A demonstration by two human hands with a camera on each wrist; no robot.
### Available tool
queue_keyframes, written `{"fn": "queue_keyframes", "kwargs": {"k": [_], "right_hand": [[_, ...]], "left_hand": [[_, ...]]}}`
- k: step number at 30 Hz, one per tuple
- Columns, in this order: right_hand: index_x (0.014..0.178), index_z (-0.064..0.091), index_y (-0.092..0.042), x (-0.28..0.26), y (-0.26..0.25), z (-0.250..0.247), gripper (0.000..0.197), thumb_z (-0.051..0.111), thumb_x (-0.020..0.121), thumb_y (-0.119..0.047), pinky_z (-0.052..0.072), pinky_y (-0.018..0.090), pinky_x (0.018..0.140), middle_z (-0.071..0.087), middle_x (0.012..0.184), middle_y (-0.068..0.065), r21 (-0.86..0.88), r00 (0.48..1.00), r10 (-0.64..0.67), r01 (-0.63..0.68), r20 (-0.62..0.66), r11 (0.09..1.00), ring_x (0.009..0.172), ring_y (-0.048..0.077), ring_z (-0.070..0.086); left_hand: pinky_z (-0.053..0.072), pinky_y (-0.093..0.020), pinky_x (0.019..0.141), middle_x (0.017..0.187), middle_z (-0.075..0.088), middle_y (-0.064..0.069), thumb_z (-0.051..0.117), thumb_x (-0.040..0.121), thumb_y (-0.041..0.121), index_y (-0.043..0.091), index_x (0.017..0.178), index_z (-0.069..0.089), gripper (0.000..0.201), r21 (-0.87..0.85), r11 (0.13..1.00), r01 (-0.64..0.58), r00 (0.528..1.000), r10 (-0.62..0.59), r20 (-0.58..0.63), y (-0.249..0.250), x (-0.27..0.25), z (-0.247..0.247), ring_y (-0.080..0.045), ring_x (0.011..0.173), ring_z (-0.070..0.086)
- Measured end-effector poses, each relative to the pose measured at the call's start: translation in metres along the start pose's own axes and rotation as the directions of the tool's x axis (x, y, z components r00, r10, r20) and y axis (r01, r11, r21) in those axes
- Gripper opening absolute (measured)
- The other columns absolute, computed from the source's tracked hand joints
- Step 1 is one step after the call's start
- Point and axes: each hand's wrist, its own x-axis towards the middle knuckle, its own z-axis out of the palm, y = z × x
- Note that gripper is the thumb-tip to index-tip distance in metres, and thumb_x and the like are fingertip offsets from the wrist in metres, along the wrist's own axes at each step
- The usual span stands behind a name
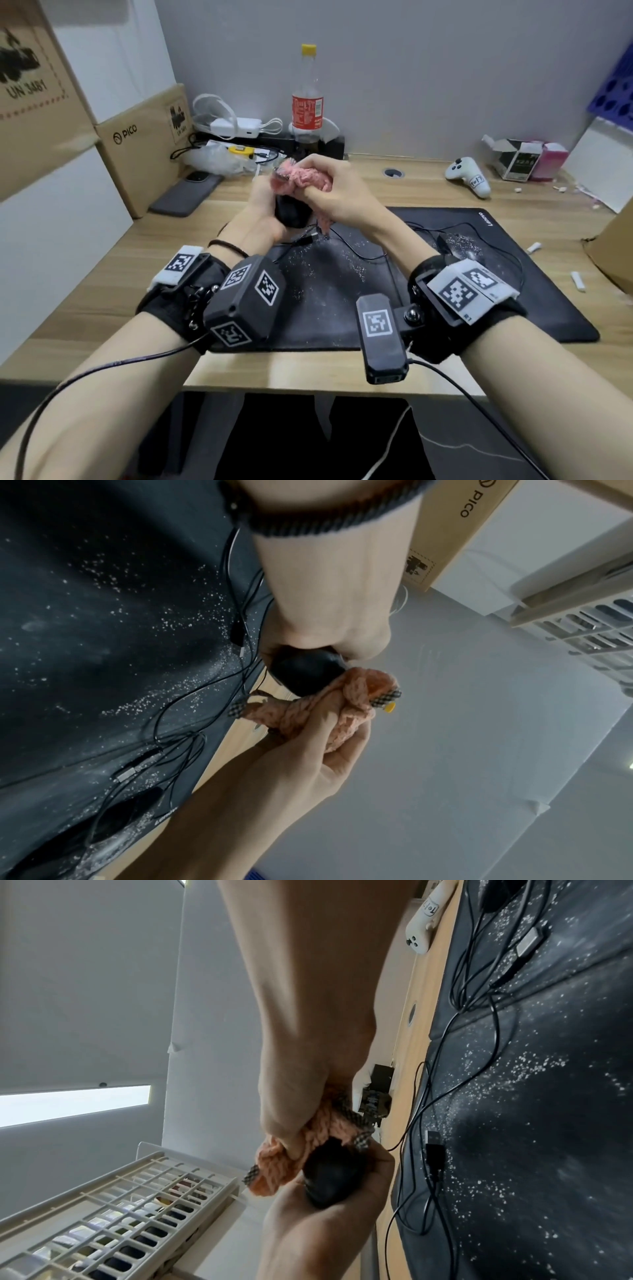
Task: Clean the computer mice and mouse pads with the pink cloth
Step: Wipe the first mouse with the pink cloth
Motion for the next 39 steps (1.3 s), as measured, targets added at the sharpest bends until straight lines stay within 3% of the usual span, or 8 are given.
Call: {"fn": "queue_keyframes", "kwargs": {"k": [9, 15, 19, 22, 28, 32, 35, 39], "right_hand": [[0.098, 0.069, -0.019, 0.020, 0.010, 0.009, 0.018, 0.062, 0.084, -0.010, 0.050, 0.033, 0.082, 0.069, 0.093, -0.006, -0.018, 0.968, 0.067, -0.074, -0.240, 0.997, 0.090, 0.016, 0.064], [0.094, 0.066, -0.028, 0.013, -0.003, 0.016, 0.022, 0.066, 0.080, -0.010, 0.046, 0.020, 0.069, 0.063, 0.081, -0.016, -0.041, 1.000, -0.007, 0.008, 0.024, 0.999, 0.074, 0.001, 0.057], [0.093, 0.068, -0.021, 0.024, 0.003, 0.005, 0.012, 0.065, 0.081, -0.020, 0.044, 0.015, 0.055, 0.072, 0.084, -0.007, 0.051, 0.974, 0.063, -0.053, -0.217, 0.997, 0.058, -0.001, 0.058], [0.089, 0.065, -0.028, 0.028, 0.005, 0.001, 0.012, 0.062, 0.086, -0.017, 0.038, 0.012, 0.051, 0.064, 0.074, -0.018, -0.007, 0.946, 0.122, -0.130, -0.299, 0.992, 0.051, -0.007, 0.054], [0.098, 0.067, -0.008, 0.003, -0.014, -0.002, 0.020, 0.061, 0.084, 0.005, 0.042, 0.009, 0.053, 0.057, 0.067, -0.017, 0.013, 0.998, -0.017, 0.017, 0.057, 1.000, 0.055, -0.008, 0.057], [0.094, 0.068, -0.016, 0.012, -0.005, -0.010, 0.017, 0.060, 0.087, -0.002, 0.039, 0.009, 0.048, 0.057, 0.065, -0.018, 0.020, 0.981, 0.087, -0.085, -0.172, 0.996, 0.052, -0.004, 0.057], [0.091, 0.068, -0.025, 0.026, 0.001, -0.009, 0.018, 0.059, 0.086, -0.010, 0.042, 0.020, 0.063, 0.060, 0.073, -0.018, -0.018, 0.912, 0.156, -0.176, -0.380, 0.984, 0.072, 0.007, 0.059], [0.096, 0.067, -0.021, 0.021, -0.005, 0.003, 0.022, 0.058, 0.082, -0.005, 0.040, 0.012, 0.067, 0.062, 0.087, -0.014, -0.037, 0.981, 0.011, -0.018, -0.195, 0.999, 0.071, -0.004, 0.057]], "left_hand": [[0.051, -0.022, 0.053, 0.060, 0.064, -0.004, 0.045, 0.091, 0.031, 0.014, 0.074, 0.060, 0.029, 0.146, 0.989, 0.013, 1.000, -0.011, -0.009, 0.005, -0.013, 0.003, -0.020, 0.049, 0.061], [0.054, -0.023, 0.052, 0.056, 0.063, -0.007, 0.044, 0.085, 0.029, 0.010, 0.051, 0.062, 0.043, 0.029, 0.999, 0.019, 0.987, -0.014, -0.158, 0.017, -0.003, -0.001, -0.022, 0.047, 0.063], [0.055, -0.029, 0.058, 0.072, 0.066, -0.008, 0.044, 0.092, 0.030, 0.011, 0.078, 0.064, 0.031, 0.123, 0.992, -0.006, 1.000, 0.005, 0.002, 0.011, -0.009, 0.005, -0.023, 0.060, 0.064], [0.050, -0.027, 0.058, 0.065, 0.064, -0.006, 0.043, 0.093, 0.030, 0.011, 0.075, 0.062, 0.033, 0.168, 0.985, -0.031, 1.000, 0.030, 0.010, 0.011, -0.012, 0.010, -0.021, 0.057, 0.060], [0.054, -0.027, 0.057, 0.057, 0.065, -0.012, 0.036, 0.093, 0.027, 0.008, 0.069, 0.060, 0.038, 0.019, 1.000, -0.019, 0.989, 0.021, -0.145, 0.017, -0.006, 0.010, -0.025, 0.050, 0.064], [0.053, -0.028, 0.062, 0.066, 0.066, -0.010, 0.040, 0.094, 0.028, 0.010, 0.079, 0.061, 0.032, 0.102, 0.995, -0.010, 0.998, 0.015, -0.056, 0.007, -0.010, 0.013, -0.024, 0.062, 0.062], [0.049, -0.030, 0.065, 0.067, 0.066, -0.009, 0.039, 0.096, 0.030, 0.010, 0.081, 0.061, 0.033, 0.132, 0.990, -0.043, 0.999, 0.045, -0.013, 0.006, -0.011, 0.021, -0.023, 0.065, 0.059], [0.054, -0.031, 0.065, 0.066, 0.066, -0.009, 0.043, 0.091, 0.031, 0.012, 0.075, 0.060, 0.030, 0.063, 0.997, -0.048, 0.993, 0.055, -0.105, 0.016, -0.004, 0.023, -0.025, 0.064, 0.063]]}}
